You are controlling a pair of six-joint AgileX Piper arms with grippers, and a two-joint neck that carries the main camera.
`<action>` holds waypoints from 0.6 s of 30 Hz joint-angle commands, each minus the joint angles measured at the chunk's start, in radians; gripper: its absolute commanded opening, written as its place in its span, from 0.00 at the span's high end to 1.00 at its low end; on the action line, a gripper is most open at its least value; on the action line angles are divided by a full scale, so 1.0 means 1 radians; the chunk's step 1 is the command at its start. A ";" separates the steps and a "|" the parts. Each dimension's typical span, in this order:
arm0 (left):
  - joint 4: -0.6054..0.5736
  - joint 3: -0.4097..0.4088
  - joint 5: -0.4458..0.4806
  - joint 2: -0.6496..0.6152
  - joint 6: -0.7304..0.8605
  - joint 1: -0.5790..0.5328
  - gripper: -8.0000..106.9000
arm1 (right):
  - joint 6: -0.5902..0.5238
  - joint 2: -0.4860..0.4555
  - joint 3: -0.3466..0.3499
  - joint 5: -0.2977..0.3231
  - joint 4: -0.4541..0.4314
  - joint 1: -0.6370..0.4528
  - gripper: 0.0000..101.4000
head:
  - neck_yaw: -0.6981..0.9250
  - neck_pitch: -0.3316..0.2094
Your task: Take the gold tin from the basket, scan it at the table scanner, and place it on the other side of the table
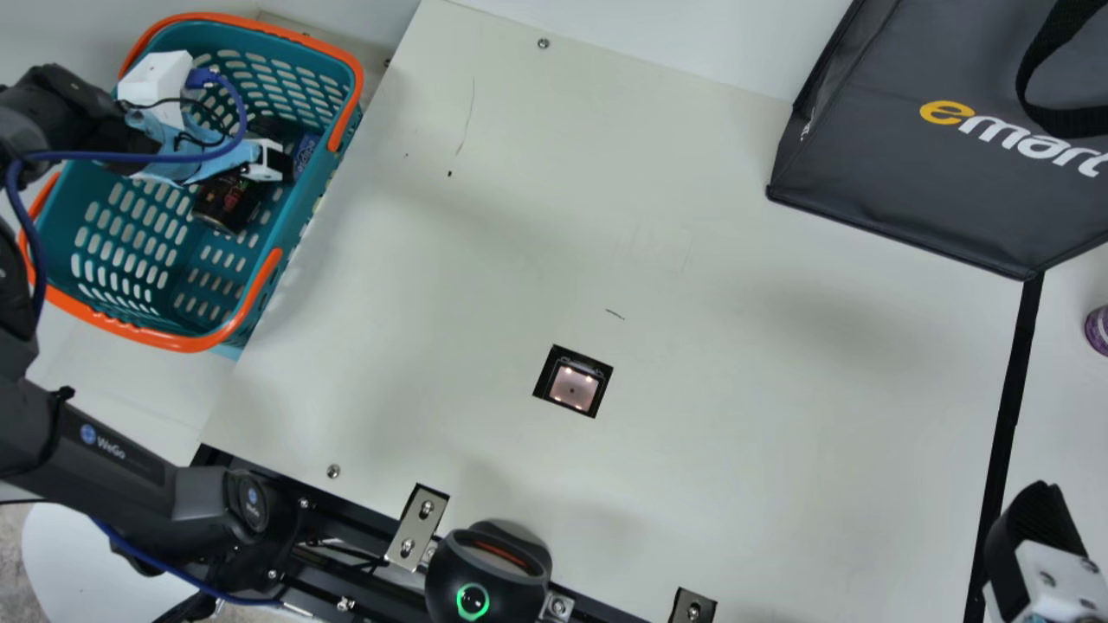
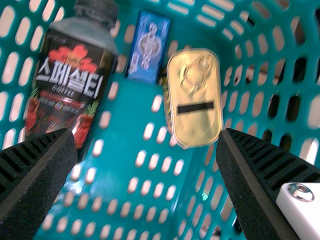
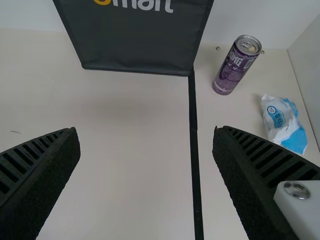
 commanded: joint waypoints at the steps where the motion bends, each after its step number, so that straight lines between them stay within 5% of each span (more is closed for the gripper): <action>1: -0.014 -0.009 0.000 0.014 -0.012 -0.006 0.15 | 0.000 0.000 0.000 0.000 0.000 0.000 0.06 | 0.004 -0.029; 18: -0.113 -0.075 0.003 0.128 -0.042 -0.027 0.15 | 0.000 0.000 0.000 0.000 0.000 0.000 0.06 | 0.004 -0.029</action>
